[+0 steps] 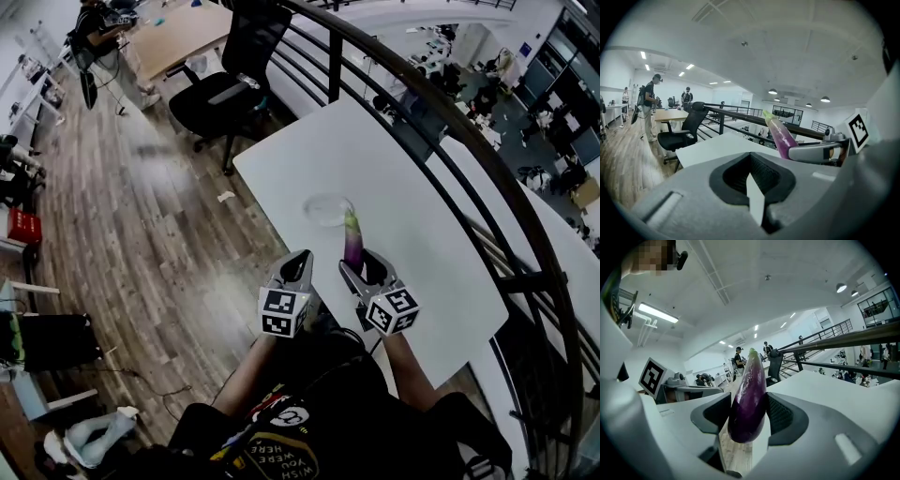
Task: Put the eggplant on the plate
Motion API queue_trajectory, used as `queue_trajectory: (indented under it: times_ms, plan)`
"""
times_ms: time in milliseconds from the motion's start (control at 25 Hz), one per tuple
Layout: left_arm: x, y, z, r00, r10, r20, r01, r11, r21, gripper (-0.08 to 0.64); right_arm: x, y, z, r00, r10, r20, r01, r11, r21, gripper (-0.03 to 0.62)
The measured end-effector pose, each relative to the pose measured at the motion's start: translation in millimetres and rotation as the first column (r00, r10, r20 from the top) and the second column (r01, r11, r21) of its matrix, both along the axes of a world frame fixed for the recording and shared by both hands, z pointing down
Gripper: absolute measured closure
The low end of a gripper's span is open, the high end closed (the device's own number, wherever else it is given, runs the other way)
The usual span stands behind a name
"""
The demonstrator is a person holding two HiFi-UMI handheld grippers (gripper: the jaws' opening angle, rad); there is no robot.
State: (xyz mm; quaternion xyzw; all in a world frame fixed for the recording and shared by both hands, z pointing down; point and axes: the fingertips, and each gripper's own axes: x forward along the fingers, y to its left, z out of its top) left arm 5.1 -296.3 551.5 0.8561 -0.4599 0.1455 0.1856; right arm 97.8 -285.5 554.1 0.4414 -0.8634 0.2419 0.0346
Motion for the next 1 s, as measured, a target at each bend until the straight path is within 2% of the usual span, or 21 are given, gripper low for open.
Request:
queue_trajectory:
  times_ms: [240, 520, 680, 1000]
  plan:
    - [-7, -27, 24, 1.000, 0.026, 0.008, -0.025, 0.999, -0.042, 0.555, 0, -28, 26, 0.999, 0.021, -0.045, -0.022, 0.999, -0.035, 0.356]
    - [-27, -75, 27, 0.999, 0.040, 0.010, -0.040, 0.999, -0.021, 0.555, -11, -76, 50, 0.991, 0.001, -0.134, -0.008, 0.999, -0.052, 0.356]
    - [-35, -93, 44, 0.999, 0.049, 0.003, -0.049, 0.998, -0.043, 0.555, -20, -104, 68, 0.991, -0.006, -0.130, -0.003, 0.997, -0.073, 0.357]
    - [-42, -111, 70, 0.999, 0.048, -0.007, -0.049, 0.991, -0.121, 0.555, -26, -139, 118, 0.976, -0.061, -0.210, 0.027, 0.987, -0.157, 0.357]
